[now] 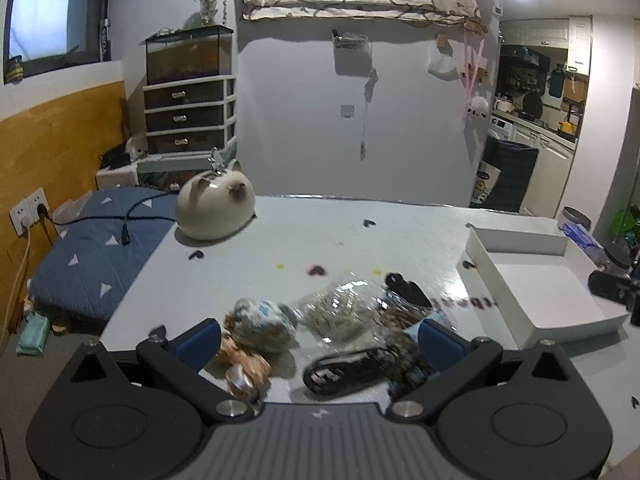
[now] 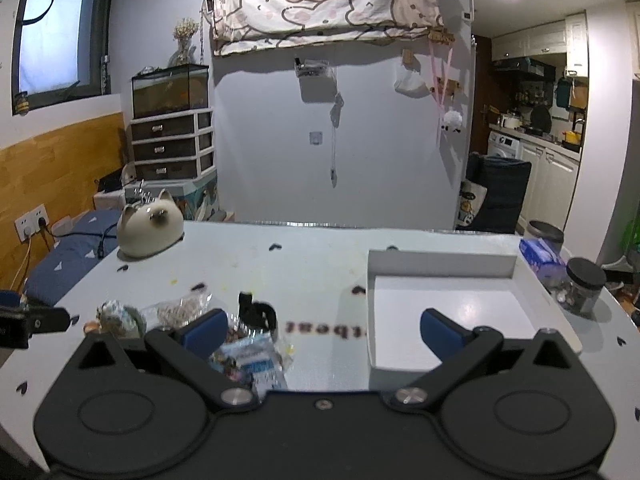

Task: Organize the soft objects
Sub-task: 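Grasp the peach satin scrunchie with the left tool while the right tool grasps the dark knitted scrunchie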

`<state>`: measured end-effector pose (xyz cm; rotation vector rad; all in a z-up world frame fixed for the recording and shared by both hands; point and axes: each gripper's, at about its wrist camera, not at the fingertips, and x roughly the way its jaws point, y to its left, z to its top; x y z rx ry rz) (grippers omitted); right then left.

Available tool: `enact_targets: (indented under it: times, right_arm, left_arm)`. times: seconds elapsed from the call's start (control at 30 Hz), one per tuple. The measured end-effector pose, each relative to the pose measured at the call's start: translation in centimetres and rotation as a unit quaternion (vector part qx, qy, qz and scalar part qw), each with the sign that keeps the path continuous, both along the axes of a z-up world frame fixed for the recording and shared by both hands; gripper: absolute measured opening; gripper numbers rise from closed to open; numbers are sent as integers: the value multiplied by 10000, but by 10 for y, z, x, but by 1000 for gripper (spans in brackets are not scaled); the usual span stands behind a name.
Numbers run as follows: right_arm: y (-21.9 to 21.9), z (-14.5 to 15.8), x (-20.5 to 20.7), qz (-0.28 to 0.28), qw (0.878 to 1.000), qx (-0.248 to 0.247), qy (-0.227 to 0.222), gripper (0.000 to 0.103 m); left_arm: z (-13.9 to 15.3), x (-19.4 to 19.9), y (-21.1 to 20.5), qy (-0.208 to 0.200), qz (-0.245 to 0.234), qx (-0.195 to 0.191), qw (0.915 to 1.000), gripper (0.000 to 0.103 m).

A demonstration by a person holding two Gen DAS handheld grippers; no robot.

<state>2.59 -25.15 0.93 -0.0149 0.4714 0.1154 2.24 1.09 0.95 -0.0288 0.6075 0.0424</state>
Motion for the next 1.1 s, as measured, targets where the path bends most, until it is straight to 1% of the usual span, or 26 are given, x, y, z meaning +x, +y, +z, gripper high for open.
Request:
enact_targets:
  times: [0.13, 0.23, 0.3, 0.43, 0.47, 0.53, 0.6, 0.7, 0.8, 0.83, 0.87, 0.9, 0.93, 0.97, 1.1]
  right_arm:
    - [9, 7, 15, -6, 9998, -127, -139, 103]
    - [16, 6, 30, 82, 9998, -161, -117, 103]
    - [22, 3, 40, 194, 9997, -136, -18, 103]
    - [35, -9, 55, 382, 9989, -136, 218, 103]
    - [40, -13, 57, 435, 9985, -172, 277, 101]
    - [48, -22, 63, 617, 9970, -224, 405, 96]
    - [56, -32, 67, 815, 9946, -245, 597, 95]
    - [70, -45, 69, 1112, 9898, -291, 838, 92]
    - [81, -57, 69, 1398, 9839, -391, 1039, 91]
    - [85, -60, 70, 1496, 9815, -436, 1112, 91]
    - [89, -63, 71, 1584, 9792, -475, 1178, 90]
    - [92, -66, 72, 1658, 9770, -503, 1240, 90]
    - [95, -68, 73, 1735, 9746, -533, 1313, 89]
    - [98, -71, 74, 1820, 9718, -562, 1389, 89]
    - [108, -79, 80, 2070, 9626, -671, 1614, 88]
  left_arm:
    - [-4, 15, 14, 27, 72, -14, 10000, 103]
    - [-14, 27, 25, 173, 188, 16, 9997, 96]
    - [-23, 36, 35, 337, 285, 18, 9990, 91]
    - [-40, 47, 54, 572, 499, -124, 9970, 83]
    - [-44, 50, 58, 610, 545, -120, 9966, 81]
    - [-52, 56, 66, 684, 574, -82, 9960, 80]
    - [-59, 61, 72, 732, 570, -50, 9957, 80]
    - [-68, 66, 79, 710, 360, 103, 9968, 82]
    - [-78, 75, 83, 749, -55, 395, 9964, 82]
    - [-82, 78, 86, 781, -208, 474, 9956, 85]
    - [-85, 81, 87, 828, -353, 535, 9945, 91]
    - [-90, 85, 90, 882, -541, 606, 9928, 93]
    - [-94, 89, 91, 935, -676, 672, 9910, 98]
    - [-99, 93, 93, 1020, -828, 771, 9883, 99]
    - [-113, 109, 99, 1265, -1330, 1031, 9776, 100]
